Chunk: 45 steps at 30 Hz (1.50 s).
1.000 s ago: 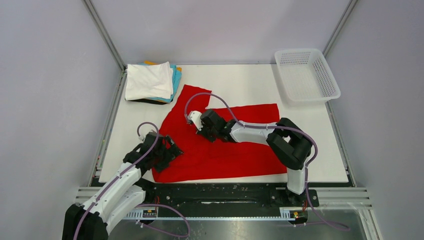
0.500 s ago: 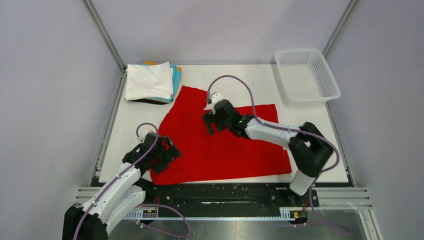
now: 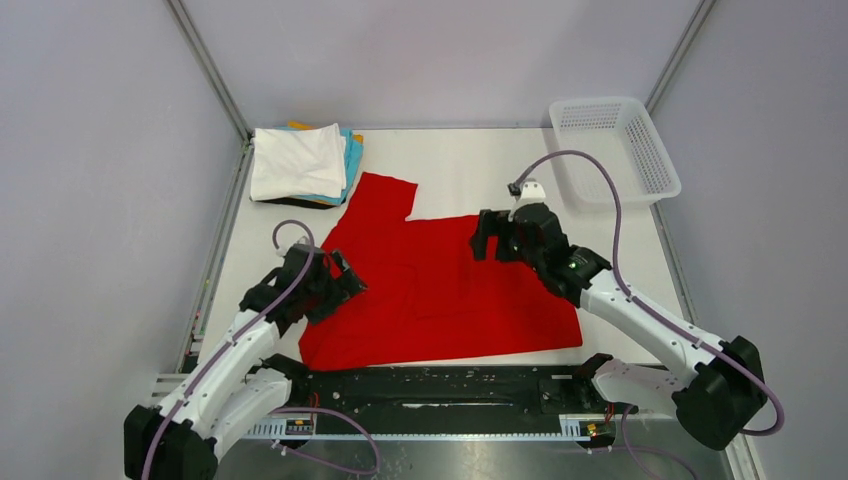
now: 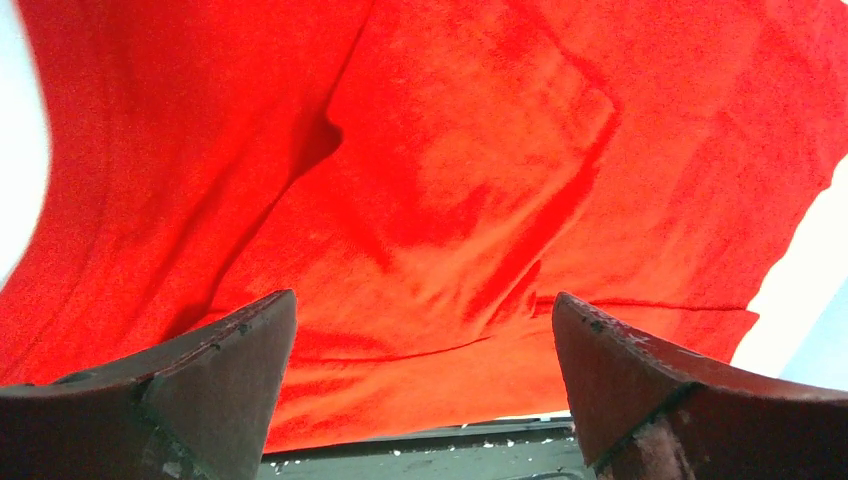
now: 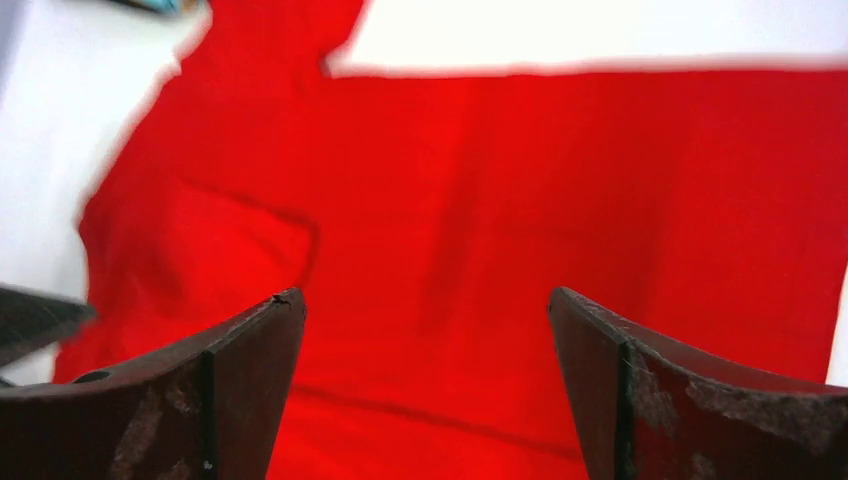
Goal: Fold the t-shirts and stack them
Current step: Fold the flattened tshirt in 1/3 of the way
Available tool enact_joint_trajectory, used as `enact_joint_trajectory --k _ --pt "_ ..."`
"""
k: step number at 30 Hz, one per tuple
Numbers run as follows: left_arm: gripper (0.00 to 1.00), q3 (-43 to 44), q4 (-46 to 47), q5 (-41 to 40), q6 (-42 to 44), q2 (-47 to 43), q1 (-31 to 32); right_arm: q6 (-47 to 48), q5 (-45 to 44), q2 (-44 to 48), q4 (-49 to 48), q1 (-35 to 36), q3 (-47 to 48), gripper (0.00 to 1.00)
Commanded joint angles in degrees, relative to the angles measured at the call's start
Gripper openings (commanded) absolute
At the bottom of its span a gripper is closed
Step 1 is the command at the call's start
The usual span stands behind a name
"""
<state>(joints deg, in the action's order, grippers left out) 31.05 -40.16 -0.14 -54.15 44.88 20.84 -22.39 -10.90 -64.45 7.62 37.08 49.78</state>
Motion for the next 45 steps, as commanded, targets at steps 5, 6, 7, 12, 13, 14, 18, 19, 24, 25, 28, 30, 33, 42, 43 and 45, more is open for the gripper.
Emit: enact_joint_trajectory --k 5,6,7,12,13,14,18,19,24,25,28,30,33,42,43,45 --pt "0.99 4.29 16.44 6.7 2.56 11.82 3.77 -10.39 4.74 -1.42 9.66 -0.06 -9.65 0.99" --pt "0.99 4.38 18.41 6.95 2.28 13.99 4.83 -11.43 5.24 -2.42 8.64 0.0 -10.67 0.99" --pt "0.99 4.56 20.73 7.17 2.12 15.99 5.8 -11.97 5.9 -3.7 7.54 -0.01 -11.49 0.99" --pt "0.99 5.23 24.93 6.75 0.68 24.15 10.49 -16.39 5.07 -6.45 3.18 0.0 -16.93 1.0" --pt "0.99 4.94 25.45 6.46 0.41 25.07 11.18 -17.24 4.41 -6.58 2.7 -0.04 -18.25 0.99" --pt "0.99 4.71 25.82 6.33 0.13 25.8 11.76 -18.04 3.47 -6.55 2.74 0.0 -19.3 1.0" --pt "0.99 2.83 26.82 6.05 -1.39 27.02 13.23 -20.59 1.55 -4.02 3.77 0.01 -24.45 1.0" --pt "0.99 2.35 27.1 5.97 -1.78 26.83 13.72 -21.58 1.18 -3.01 4.44 0.0 -25.48 1.0" --pt "0.99 0.29 27.85 4.81 -3.68 25.97 16.35 -24.08 -1.49 3.9 11.57 0.02 -29.45 1.0" --pt "0.99 0.1 27.91 4.5 -4.02 25.76 17.0 -24.48 -2.14 6.25 13.38 -0.01 -30.0 1.0" --pt "0.99 -0.49 27.87 3.83 -4.98 25.06 18.73 -24.62 -1.91 11.4 13.99 0.01 -32.1 0.99" --pt "0.99 -0.8 27.79 3.49 -5.57 24.44 19.45 -25.51 -3.59 14.1 15.43 -0.05 -32.07 1.0" --pt "0.99 -0.67 27.33 2.79 -5.96 23.25 19.69 -25.43 -5.49 16.71 19.0 0.01 -30.64 0.99" --pt "0.99 15.91 15.78 -6.56 2.07 26.67 16.54 -21.04 -10.96 19.59 15.38 0.0 -23.18 0.99" --pt "0.99 18.16 15.12 -6.55 3.12 27.94 14.81 -20.21 -11.88 19.43 14.87 0.01 -22.21 1.0" --pt "0.99 23.47 14.07 -5.62 5.84 31.58 11.12 -18.84 -14.13 18.56 14.45 -0.01 -20.3 1.0"
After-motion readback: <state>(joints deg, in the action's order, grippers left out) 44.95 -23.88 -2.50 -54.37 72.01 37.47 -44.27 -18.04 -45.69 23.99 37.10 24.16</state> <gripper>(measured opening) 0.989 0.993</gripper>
